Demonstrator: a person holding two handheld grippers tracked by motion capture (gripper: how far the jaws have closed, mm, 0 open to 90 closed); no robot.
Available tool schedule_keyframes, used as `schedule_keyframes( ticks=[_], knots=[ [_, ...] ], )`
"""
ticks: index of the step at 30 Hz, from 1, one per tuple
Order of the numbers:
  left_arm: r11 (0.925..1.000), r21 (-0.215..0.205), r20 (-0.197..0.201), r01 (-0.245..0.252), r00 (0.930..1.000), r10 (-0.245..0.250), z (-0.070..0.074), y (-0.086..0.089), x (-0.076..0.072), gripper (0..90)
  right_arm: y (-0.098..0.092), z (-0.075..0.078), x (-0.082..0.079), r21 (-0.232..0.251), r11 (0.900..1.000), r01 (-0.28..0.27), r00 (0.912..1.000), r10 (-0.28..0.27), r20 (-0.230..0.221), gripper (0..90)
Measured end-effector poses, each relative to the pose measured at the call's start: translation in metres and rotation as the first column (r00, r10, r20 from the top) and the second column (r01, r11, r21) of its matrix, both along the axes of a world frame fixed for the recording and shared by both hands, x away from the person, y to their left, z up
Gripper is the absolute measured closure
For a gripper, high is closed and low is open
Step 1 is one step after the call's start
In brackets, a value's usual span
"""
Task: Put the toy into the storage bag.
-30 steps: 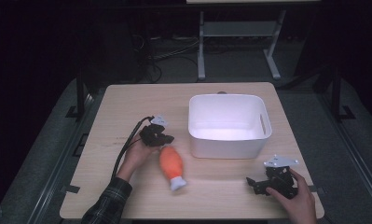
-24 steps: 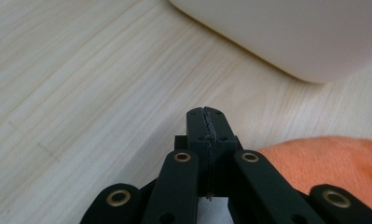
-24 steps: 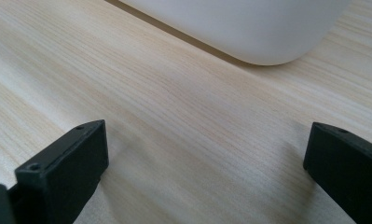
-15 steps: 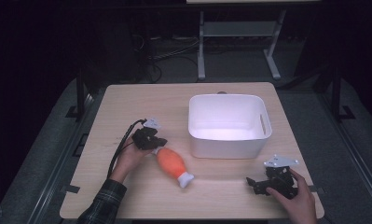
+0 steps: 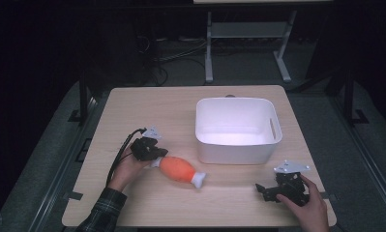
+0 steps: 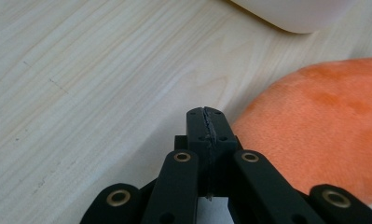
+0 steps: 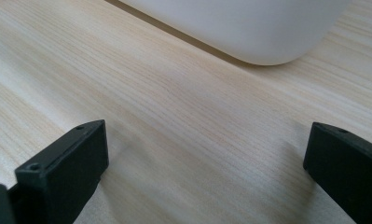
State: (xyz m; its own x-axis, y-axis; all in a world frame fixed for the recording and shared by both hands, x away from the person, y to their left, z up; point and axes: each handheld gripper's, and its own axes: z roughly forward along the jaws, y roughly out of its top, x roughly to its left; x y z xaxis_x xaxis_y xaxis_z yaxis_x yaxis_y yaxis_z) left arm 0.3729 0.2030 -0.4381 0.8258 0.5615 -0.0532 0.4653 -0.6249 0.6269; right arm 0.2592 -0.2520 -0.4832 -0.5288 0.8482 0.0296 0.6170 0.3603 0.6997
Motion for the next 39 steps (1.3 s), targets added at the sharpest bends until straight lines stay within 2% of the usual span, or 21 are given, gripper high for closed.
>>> schedule_keyframes(
  ticks=[9, 32, 39],
  knots=[
    [0.9999, 0.006, -0.012, 0.008, 0.9999, -0.008, 0.001, 0.006, -0.015, 89.7, 0.000, 0.000, 0.000, 0.000, 1.000, 0.000, 1.0000, 0.000, 0.000, 0.0],
    [0.9997, -0.017, -0.058, 0.019, 0.9981, -0.020, -0.001, 0.023, -0.054, 89.7, 0.000, 0.000, 0.000, 0.000, 1.000, 0.000, 1.0000, 0.000, 0.000, 0.0],
    [0.9995, -0.020, -0.059, 0.026, 0.9979, -0.027, -0.001, 0.026, -0.067, 89.6, 0.000, 0.000, 0.000, 0.000, 1.000, 0.000, 1.0000, 0.000, 0.000, 0.0]
  ],
)
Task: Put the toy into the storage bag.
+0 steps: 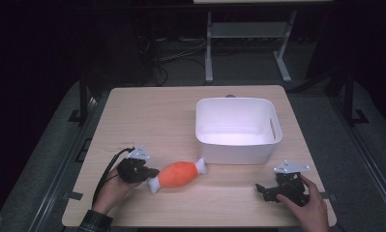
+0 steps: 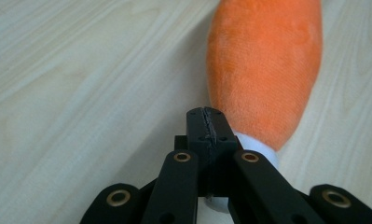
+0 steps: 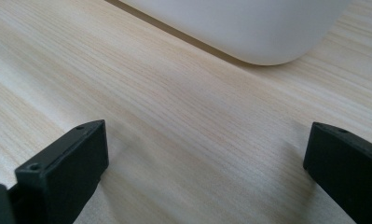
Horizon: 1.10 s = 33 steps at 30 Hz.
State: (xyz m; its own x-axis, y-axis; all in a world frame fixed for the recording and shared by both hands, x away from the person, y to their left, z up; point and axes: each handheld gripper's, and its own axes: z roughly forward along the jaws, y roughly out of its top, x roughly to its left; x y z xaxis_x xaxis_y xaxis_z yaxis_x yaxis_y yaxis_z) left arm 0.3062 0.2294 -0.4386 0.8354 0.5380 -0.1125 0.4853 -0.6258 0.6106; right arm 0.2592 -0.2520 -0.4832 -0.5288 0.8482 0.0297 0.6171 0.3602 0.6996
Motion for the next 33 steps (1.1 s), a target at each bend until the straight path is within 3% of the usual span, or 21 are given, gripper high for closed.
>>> schedule_keyframes(
  ticks=[11, 24, 28, 33],
  knots=[
    [0.9999, 0.011, -0.020, 0.007, 0.9998, -0.007, -0.004, 0.004, -0.019, 89.6, 0.000, 0.000, 0.000, 0.000, 1.000, 0.000, 1.0000, 0.000, 0.000, 0.0],
    [0.9997, 0.007, -0.016, -0.023, 0.9996, 0.023, -0.006, 0.008, -0.018, 88.2, 0.000, 0.000, 0.000, 0.000, 1.000, 0.000, 1.0000, 0.000, 0.000, 0.0],
    [0.9988, 0.006, -0.007, -0.049, 0.9988, 0.049, -0.004, 0.010, -0.017, 82.1, 0.000, 0.000, 0.000, 0.000, 1.000, 0.000, 1.0000, 0.000, 0.000, 0.0],
    [0.9959, -0.044, 0.012, -0.079, 0.9967, 0.080, 0.004, 0.015, -0.015, 64.8, 0.000, 0.000, 0.000, 0.000, 1.000, 0.000, 1.0000, 0.000, 0.000, 0.0]
  ],
)
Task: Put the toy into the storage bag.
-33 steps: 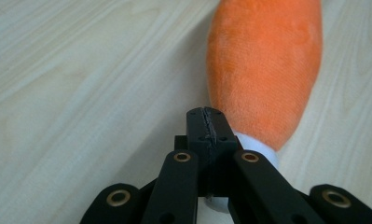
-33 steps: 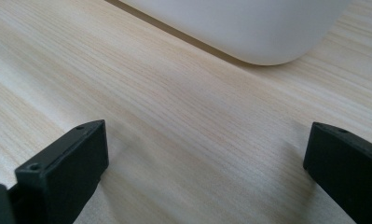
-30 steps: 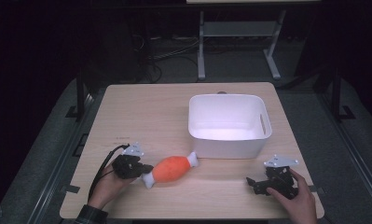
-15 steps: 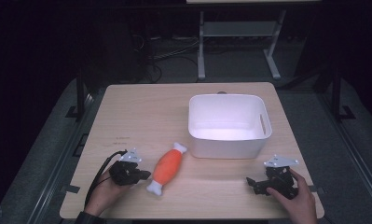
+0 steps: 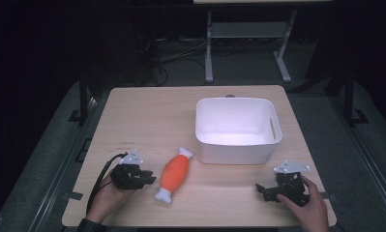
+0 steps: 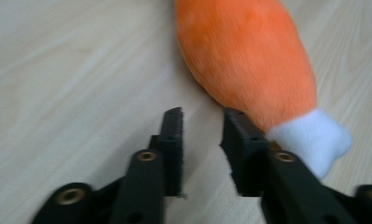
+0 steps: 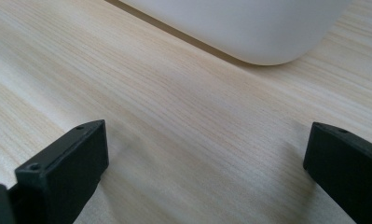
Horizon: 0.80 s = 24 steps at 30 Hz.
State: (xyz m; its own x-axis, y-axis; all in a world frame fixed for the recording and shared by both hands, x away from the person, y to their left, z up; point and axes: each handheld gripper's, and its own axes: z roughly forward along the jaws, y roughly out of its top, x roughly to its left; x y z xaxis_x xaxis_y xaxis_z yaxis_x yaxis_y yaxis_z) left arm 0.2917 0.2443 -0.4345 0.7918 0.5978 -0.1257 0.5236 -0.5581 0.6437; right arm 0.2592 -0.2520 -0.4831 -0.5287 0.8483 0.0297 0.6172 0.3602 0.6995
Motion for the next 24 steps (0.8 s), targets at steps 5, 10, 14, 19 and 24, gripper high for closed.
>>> schedule_keyframes(
  ticks=[5, 10, 14, 19, 24],
  knots=[
    [0.9946, -0.094, 0.012, -0.043, 0.9989, 0.044, 0.008, 0.004, 0.004, 41.7, 0.000, 0.000, 0.000, 0.000, 1.000, 0.000, 1.0000, 0.000, 0.000, 0.0],
    [0.9861, -0.155, 0.028, -0.059, 0.9976, 0.064, 0.011, -0.001, 0.008, 26.1, 0.000, 0.000, 0.000, 0.000, 1.000, 0.000, 1.0000, 0.000, 0.000, 0.0],
    [0.9829, -0.173, 0.023, -0.062, 0.9974, 0.067, 0.011, -0.011, 0.013, 20.2, 0.000, 0.000, 0.000, 0.000, 1.000, 0.000, 1.0000, 0.000, 0.000, 0.0],
    [0.9805, -0.194, 0.022, -0.035, 0.9989, 0.040, 0.009, -0.027, 0.020, 16.4, 0.000, 0.000, 0.000, 0.000, 1.000, 0.000, 1.0000, 0.000, 0.000, 0.0],
    [0.9774, -0.210, 0.014, -0.019, 0.9996, 0.023, 0.006, -0.040, 0.025, 15.5, 0.000, 0.000, 0.000, 0.000, 1.000, 0.000, 1.0000, 0.000, 0.000, 0.0]
  ],
)
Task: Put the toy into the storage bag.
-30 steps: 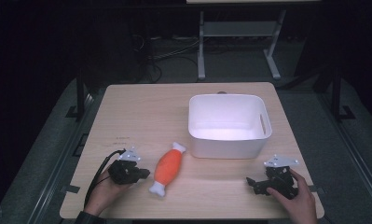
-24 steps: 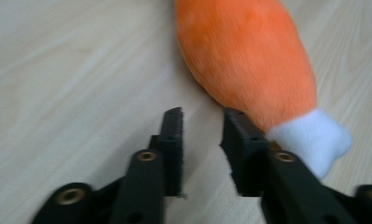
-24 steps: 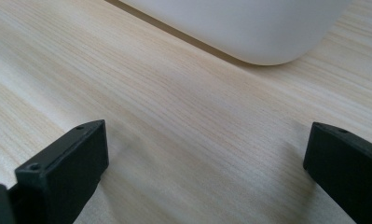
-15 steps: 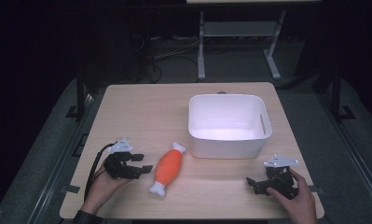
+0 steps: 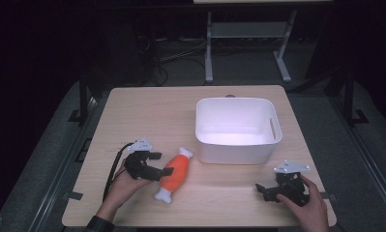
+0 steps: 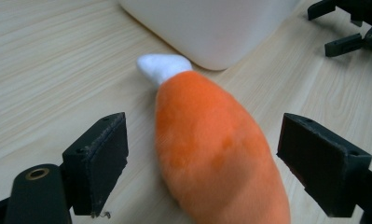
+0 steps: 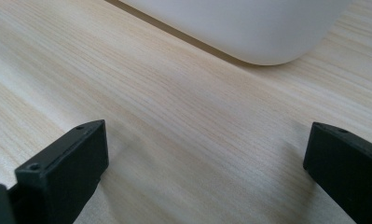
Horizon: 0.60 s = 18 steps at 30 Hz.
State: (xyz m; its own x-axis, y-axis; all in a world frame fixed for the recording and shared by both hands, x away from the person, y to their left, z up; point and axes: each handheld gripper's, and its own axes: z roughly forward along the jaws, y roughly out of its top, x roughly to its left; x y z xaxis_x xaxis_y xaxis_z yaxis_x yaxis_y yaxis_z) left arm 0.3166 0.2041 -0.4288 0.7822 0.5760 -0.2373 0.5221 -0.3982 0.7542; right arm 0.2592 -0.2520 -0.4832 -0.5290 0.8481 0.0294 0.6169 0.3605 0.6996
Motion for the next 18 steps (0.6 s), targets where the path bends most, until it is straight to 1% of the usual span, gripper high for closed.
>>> schedule_keyframes(
  ticks=[2, 4, 6, 15, 18],
  knots=[
    [1.0000, 0.006, -0.001, 0.001, 1.0000, -0.001, -0.002, -0.004, 0.000, 15.2, 0.000, 0.000, 0.000, 0.000, 1.000, 0.000, 1.0000, 0.000, 0.000, 0.0],
    [1.0000, 0.000, -0.005, 0.003, 1.0000, -0.003, -0.005, -0.007, 0.001, 15.1, 0.000, 0.000, 0.000, 0.000, 1.000, 0.000, 1.0000, 0.000, 0.000, 0.0],
    [1.0000, 0.004, 0.001, 0.000, 1.0000, 0.000, -0.007, -0.009, 0.001, 15.1, 0.000, 0.000, 0.000, 0.000, 1.000, 0.000, 1.0000, 0.000, 0.000, 0.0],
    [0.9999, 0.013, -0.011, 0.003, 0.9999, -0.003, -0.020, -0.013, 0.004, 14.7, 0.000, 0.000, 0.000, 0.000, 1.000, 0.000, 1.0000, 0.000, 0.000, 0.0],
    [0.9999, 0.012, -0.017, 0.007, 0.9998, -0.007, -0.023, -0.014, 0.004, 14.4, 0.000, 0.000, 0.000, 0.001, 1.000, 0.000, 1.0000, 0.000, 0.000, 0.0]
  ],
)
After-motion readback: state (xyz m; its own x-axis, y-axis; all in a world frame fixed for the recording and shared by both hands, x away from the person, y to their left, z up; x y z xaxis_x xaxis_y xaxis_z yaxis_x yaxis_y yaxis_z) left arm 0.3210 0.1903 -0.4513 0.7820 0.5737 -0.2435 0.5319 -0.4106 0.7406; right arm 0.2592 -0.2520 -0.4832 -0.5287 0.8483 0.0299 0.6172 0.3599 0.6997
